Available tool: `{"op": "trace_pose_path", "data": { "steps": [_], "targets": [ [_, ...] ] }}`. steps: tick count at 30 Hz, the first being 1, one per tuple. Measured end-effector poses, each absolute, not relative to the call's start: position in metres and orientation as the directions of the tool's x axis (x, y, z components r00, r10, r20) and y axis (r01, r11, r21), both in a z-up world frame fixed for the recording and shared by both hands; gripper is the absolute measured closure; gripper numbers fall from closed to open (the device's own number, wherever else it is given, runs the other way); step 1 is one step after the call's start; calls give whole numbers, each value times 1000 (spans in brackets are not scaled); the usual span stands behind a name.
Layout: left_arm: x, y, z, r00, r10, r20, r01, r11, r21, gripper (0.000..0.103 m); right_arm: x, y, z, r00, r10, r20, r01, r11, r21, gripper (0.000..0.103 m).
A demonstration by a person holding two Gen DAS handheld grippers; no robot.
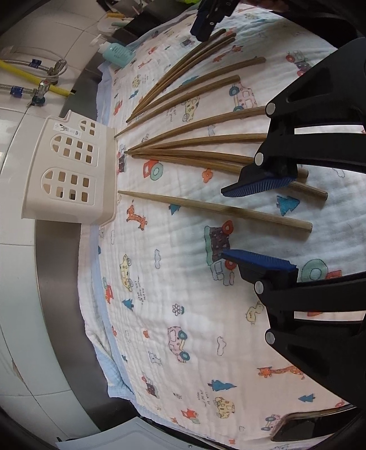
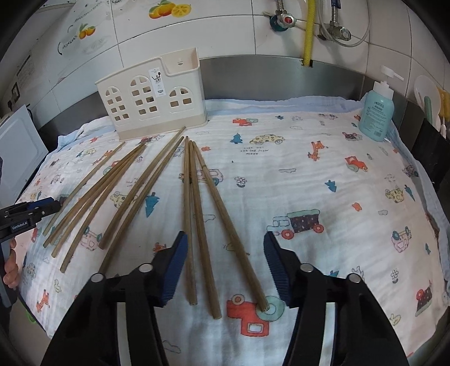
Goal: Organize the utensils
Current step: 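Lower the left gripper onto one wooden chopstick and close while the right gripper grasps another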
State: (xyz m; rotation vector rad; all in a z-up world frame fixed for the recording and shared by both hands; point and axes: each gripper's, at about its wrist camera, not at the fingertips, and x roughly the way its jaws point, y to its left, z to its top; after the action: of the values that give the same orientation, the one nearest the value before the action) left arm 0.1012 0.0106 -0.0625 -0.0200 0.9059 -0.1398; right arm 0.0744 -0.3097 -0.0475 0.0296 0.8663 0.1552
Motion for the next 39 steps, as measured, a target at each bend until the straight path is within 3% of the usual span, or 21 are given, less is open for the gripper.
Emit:
{"op": "trace_pose_path", "data": {
  "steps": [6, 28, 39],
  "targets": [
    [102, 9, -67, 599, -139, -788, 127, 989, -78, 75, 83, -315, -53, 622, 160, -767, -131, 986, 99, 80],
    [98, 0, -74, 612, -148, -777, 162, 985, -60, 75, 81, -309, -65, 620, 142, -772, -176, 984, 39, 87],
    [97, -4, -75, 628, -111, -771, 154, 988, -17, 95, 71, -308, -61, 639, 136, -757, -169, 985, 34, 93]
  ]
}}
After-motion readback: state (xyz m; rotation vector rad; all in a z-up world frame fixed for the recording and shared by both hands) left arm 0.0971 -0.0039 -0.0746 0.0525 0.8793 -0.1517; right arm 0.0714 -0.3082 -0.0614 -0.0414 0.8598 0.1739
